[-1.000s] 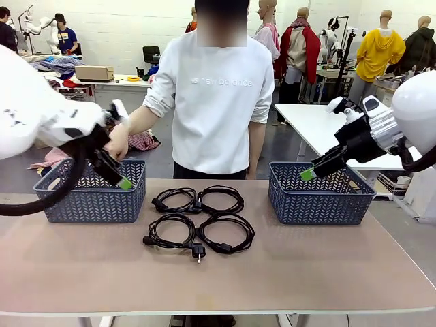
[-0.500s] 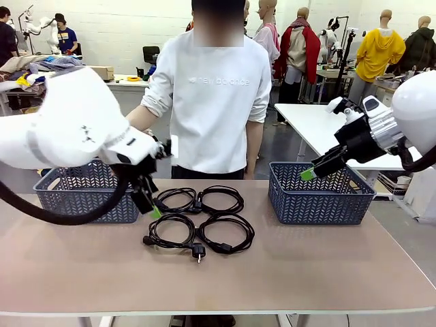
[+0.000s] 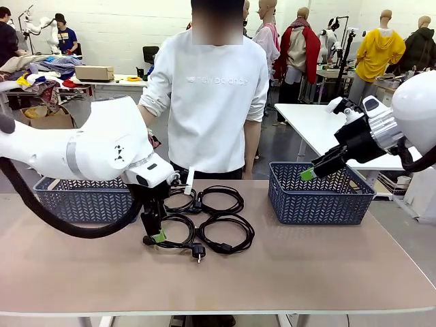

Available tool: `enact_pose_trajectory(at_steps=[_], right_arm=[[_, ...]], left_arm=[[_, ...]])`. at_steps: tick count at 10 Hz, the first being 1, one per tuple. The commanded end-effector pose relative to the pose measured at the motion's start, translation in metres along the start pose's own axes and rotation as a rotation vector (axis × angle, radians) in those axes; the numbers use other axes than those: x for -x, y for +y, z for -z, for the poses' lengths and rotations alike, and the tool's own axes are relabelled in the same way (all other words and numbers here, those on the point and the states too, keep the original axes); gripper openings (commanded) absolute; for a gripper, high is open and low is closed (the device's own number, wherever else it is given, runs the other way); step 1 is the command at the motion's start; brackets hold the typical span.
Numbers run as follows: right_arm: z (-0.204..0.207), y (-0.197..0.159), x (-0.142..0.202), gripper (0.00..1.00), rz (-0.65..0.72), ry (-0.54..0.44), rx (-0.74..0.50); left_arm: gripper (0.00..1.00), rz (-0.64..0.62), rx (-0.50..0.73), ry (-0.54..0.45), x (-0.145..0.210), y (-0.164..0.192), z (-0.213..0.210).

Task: Organize the cables according to human instructions.
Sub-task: Pick up a bundle of cables and place it in the basket indicated by the human.

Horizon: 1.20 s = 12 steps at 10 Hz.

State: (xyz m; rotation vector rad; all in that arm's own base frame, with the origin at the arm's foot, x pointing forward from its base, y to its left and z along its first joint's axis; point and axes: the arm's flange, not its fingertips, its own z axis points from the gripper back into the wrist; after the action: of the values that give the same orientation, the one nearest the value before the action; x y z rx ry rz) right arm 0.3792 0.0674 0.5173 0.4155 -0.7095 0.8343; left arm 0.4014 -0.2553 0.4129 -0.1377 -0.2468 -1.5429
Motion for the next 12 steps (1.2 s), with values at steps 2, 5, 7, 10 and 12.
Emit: enact_pose_trajectory(at_steps=[2,5,7,10,12], right_arm=[[0.001,-0.002,-0.001,1.0,-0.006,-0.02,-0.016],[0.001,-0.002,-0.001,1.0,-0.006,-0.02,-0.016],[0.001,-0.002,-0.001,1.0,-0.006,-0.02,-0.016],[0.001,-0.002,-0.001,1.0,-0.006,-0.02,-0.016],[0.001,-0.002,-0.001,1.0,-0.006,-0.02,-0.016]], left_arm=[[1.0,0.0,-0.013,-0.019,-0.002,-0.002,-0.006],[1.0,0.0,-0.013,-0.019,-0.002,-0.002,-0.006],[1.0,0.006,-0.012,0.0,-0.004,-0.001,-0.004],[1.0,0.067,0.034,0.048,-0.013,0.016,0.021],[1.0,0.079,0.05,0.094,-0.014,0.024,0.041]])
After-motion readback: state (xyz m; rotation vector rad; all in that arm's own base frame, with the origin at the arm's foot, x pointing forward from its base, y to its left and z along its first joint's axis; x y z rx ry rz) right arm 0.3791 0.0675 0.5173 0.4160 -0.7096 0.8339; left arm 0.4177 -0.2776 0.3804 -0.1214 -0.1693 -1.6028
